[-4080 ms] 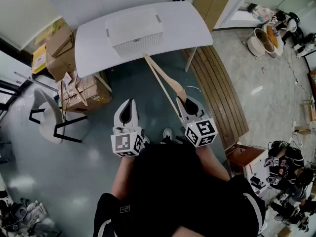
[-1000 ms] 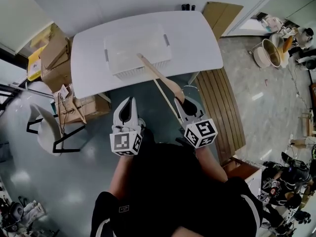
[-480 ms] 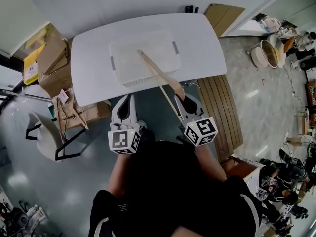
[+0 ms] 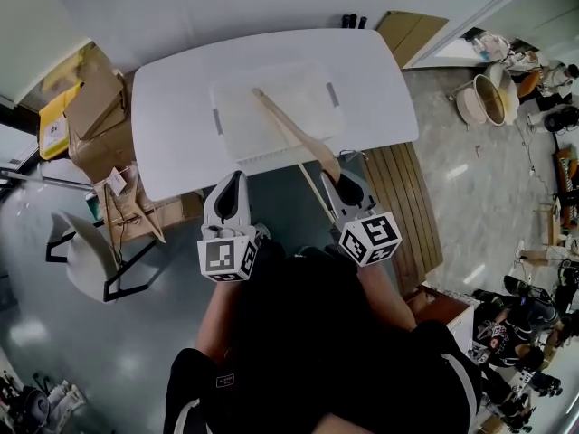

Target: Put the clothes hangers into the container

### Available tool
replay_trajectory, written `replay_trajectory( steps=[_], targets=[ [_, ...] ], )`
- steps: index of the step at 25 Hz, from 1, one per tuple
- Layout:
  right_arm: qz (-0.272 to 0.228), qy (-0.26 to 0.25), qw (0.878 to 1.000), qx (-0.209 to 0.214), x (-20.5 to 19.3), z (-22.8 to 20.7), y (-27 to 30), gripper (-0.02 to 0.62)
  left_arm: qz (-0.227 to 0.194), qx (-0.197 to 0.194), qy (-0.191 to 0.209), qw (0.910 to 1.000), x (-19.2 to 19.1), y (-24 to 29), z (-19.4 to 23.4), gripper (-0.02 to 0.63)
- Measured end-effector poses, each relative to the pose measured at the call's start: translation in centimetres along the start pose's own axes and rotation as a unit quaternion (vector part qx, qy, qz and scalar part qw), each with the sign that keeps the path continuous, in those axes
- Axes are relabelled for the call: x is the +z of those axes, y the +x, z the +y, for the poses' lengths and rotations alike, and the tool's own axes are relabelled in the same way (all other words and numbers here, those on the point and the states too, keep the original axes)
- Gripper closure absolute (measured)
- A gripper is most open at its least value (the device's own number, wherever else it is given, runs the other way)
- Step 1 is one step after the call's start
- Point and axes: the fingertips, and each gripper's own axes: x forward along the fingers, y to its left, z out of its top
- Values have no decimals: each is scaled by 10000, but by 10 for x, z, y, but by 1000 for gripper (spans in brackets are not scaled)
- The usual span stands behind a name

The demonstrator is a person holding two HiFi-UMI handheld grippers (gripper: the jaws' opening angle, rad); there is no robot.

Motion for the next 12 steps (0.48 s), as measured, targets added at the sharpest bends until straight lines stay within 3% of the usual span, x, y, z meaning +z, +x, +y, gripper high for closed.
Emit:
replay_trajectory(
  steps=[12],
  targets=[
    [-113,-32,9997,191,8,-11,8,532,15,241,-40,9997,-4,8,2,603]
  ],
)
